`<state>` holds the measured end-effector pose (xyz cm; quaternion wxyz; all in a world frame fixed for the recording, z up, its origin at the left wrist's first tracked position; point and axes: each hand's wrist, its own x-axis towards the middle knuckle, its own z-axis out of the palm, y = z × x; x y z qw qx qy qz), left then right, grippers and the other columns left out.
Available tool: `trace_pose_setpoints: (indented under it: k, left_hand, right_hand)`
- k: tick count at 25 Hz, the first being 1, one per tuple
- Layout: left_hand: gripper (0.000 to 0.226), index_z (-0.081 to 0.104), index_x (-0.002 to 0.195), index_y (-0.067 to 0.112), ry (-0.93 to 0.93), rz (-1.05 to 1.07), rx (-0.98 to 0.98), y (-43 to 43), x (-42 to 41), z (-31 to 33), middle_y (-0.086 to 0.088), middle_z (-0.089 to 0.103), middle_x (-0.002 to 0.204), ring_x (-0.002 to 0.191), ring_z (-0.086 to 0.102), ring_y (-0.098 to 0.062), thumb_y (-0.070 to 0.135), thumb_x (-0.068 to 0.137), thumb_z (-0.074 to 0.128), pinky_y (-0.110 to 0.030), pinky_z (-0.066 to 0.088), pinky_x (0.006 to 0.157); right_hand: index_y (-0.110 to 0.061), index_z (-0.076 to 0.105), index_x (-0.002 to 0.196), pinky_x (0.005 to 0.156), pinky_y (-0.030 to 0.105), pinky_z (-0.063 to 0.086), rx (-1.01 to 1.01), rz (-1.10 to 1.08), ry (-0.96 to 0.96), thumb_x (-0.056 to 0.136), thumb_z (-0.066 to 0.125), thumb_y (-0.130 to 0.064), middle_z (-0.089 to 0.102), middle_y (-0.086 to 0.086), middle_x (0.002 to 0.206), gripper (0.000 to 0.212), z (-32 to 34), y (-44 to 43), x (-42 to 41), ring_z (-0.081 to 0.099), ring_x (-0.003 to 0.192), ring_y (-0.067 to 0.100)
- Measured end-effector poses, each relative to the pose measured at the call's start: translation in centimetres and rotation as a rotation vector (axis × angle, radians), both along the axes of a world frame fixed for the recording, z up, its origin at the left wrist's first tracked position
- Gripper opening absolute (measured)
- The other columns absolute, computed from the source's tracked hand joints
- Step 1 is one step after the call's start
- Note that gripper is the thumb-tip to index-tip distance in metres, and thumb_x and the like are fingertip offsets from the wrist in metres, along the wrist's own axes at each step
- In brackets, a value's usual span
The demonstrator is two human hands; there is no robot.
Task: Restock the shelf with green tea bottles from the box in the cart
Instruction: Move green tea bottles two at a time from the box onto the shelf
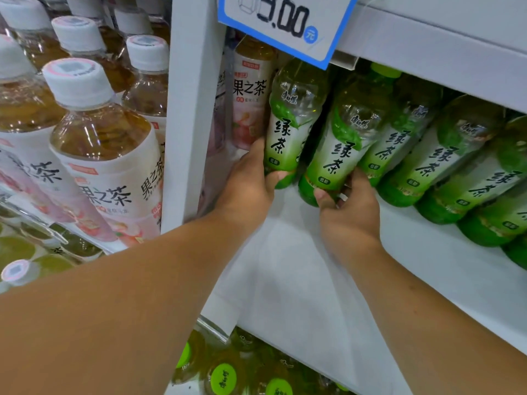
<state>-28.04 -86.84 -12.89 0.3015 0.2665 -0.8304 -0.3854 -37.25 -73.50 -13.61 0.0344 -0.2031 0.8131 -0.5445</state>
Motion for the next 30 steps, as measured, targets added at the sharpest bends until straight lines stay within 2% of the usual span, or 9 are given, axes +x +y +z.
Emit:
trace_pose_setpoints:
  k: [3,5,8,11,13,20,26,28,30]
  left_hand:
    - [0.044,0.051,0.138,0.019,0.015,-0.013,0.034,-0.1,-0.2,-0.4,0.005,0.067,0.118,0.103,0.059,-0.009,0.023,0.096,0.065,-0.015,0.039,0.087]
    - [0.044,0.051,0.138,0.021,0.010,-0.026,0.050,-0.3,-0.3,-0.8,0.004,0.068,0.121,0.108,0.061,-0.011,0.027,0.097,0.064,-0.022,0.045,0.093]
    - [0.050,0.047,0.144,0.023,-0.002,-0.023,0.027,-0.5,-0.6,-1.3,0.001,0.063,0.130,0.118,0.058,-0.014,0.033,0.097,0.062,-0.031,0.045,0.104]
    - [0.060,0.037,0.153,0.019,-0.068,0.016,-0.068,-0.2,-0.5,-1.3,-0.006,0.044,0.147,0.132,0.042,-0.019,0.036,0.099,0.058,-0.024,0.032,0.109]
    - [0.062,0.034,0.155,0.019,-0.079,0.028,-0.083,0.0,-0.4,-1.1,-0.007,0.036,0.151,0.135,0.038,-0.020,0.036,0.100,0.057,-0.025,0.031,0.109]
    - [0.062,0.038,0.151,0.014,-0.096,0.050,-0.053,-0.1,-0.4,-1.2,-0.010,0.047,0.141,0.129,0.044,-0.022,0.040,0.098,0.058,-0.025,0.033,0.105]
    - [0.048,0.053,0.138,0.014,-0.050,0.061,-0.011,0.4,0.4,-1.0,-0.007,0.056,0.127,0.119,0.050,-0.021,0.033,0.094,0.061,-0.027,0.039,0.103]
    - [0.046,0.055,0.133,0.010,-0.091,0.067,-0.020,0.6,0.8,-0.5,-0.012,0.054,0.124,0.117,0.050,-0.027,0.033,0.093,0.059,-0.031,0.038,0.102]
    - [0.046,0.052,0.133,0.009,-0.177,0.050,-0.022,1.0,1.2,-0.1,-0.015,0.052,0.125,0.118,0.050,-0.031,0.033,0.094,0.057,-0.037,0.041,0.102]
  right_hand:
    - [-0.031,0.053,0.132,0.095,0.021,0.050,-0.063,-0.004,-0.020,0.089,0.069,-0.013,0.063,-0.019,0.112,0.050,-0.5,-0.1,0.2,0.060,0.102,-0.004]
    - [-0.028,0.050,0.140,0.086,0.004,0.046,-0.081,0.013,-0.035,0.091,0.068,-0.013,0.062,-0.013,0.120,0.054,-0.7,-0.1,0.3,0.058,0.099,-0.013]
    - [-0.024,0.049,0.141,0.076,-0.004,0.042,-0.099,0.040,-0.036,0.093,0.065,-0.010,0.062,-0.021,0.112,0.053,-0.8,-0.1,0.1,0.055,0.092,-0.025]
    - [-0.024,0.050,0.141,0.076,-0.006,0.039,-0.097,0.069,-0.032,0.094,0.064,-0.009,0.057,-0.033,0.107,0.051,-0.7,0.1,0.1,0.054,0.091,-0.028]
    - [-0.023,0.049,0.141,0.075,-0.007,0.038,-0.092,0.080,-0.018,0.094,0.065,-0.011,0.055,-0.034,0.107,0.051,-0.7,0.1,0.2,0.053,0.090,-0.029]
    - [-0.024,0.048,0.140,0.069,-0.009,0.034,-0.037,0.062,0.011,0.095,0.065,-0.017,0.052,-0.036,0.102,0.049,-0.5,0.0,0.6,0.048,0.083,-0.035]
    - [-0.026,0.050,0.141,0.070,-0.012,0.032,0.031,0.051,-0.017,0.096,0.064,-0.028,0.059,-0.020,0.116,0.048,-0.3,0.5,0.6,0.050,0.081,-0.029]
    - [-0.025,0.051,0.141,0.078,-0.010,0.035,0.047,0.080,-0.050,0.097,0.062,-0.028,0.059,-0.020,0.120,0.046,0.2,0.7,0.7,0.055,0.094,-0.018]
    - [-0.024,0.052,0.139,0.102,0.011,0.043,0.060,0.111,-0.108,0.096,0.062,-0.027,0.062,-0.017,0.127,0.044,0.6,0.7,0.3,0.058,0.112,-0.006]
